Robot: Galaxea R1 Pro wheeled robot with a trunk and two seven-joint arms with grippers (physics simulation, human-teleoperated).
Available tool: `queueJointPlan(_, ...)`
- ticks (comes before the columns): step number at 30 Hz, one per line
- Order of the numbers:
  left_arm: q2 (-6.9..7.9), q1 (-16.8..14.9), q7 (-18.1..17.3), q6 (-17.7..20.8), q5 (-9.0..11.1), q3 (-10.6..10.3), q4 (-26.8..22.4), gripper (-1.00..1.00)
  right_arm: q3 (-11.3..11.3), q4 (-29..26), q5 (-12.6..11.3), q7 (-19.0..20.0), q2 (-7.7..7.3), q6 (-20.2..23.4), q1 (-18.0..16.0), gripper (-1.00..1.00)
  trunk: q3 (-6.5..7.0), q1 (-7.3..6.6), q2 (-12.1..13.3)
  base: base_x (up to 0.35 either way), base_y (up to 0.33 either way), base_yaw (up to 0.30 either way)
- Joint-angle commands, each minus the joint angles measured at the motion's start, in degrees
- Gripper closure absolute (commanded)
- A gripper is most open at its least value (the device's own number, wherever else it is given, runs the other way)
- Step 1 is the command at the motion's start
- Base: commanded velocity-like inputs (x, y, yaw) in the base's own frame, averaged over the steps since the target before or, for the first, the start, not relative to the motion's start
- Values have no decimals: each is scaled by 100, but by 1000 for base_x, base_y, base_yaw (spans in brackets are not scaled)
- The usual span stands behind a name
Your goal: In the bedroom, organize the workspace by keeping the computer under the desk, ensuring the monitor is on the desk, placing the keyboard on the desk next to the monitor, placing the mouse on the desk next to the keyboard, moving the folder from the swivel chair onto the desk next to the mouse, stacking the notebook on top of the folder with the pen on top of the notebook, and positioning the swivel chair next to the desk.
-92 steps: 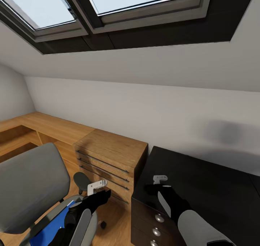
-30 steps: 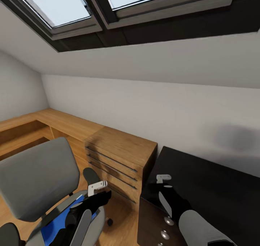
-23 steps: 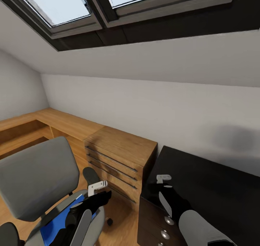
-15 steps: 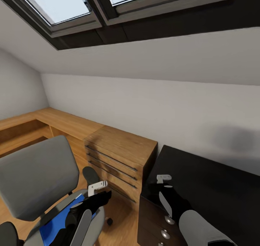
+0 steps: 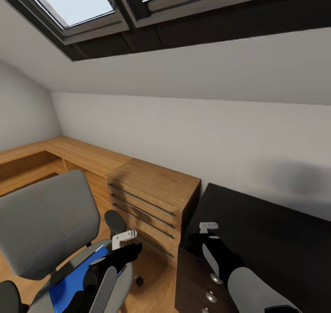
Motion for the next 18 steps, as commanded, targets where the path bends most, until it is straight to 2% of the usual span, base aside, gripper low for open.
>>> queueJointPlan(1, 2, -4, 55, 14, 60, -5, -7, -100, 33, -11, -20, -36, -3, 35, -2, 100, -7, 0, -5, 0, 0, 0)
queueJointPlan(18, 8, -4, 55, 15, 60, -5, -7, -100, 35, -19, -21, -33, -6, 28, -3, 100, -7, 0, -5, 0, 0, 0)
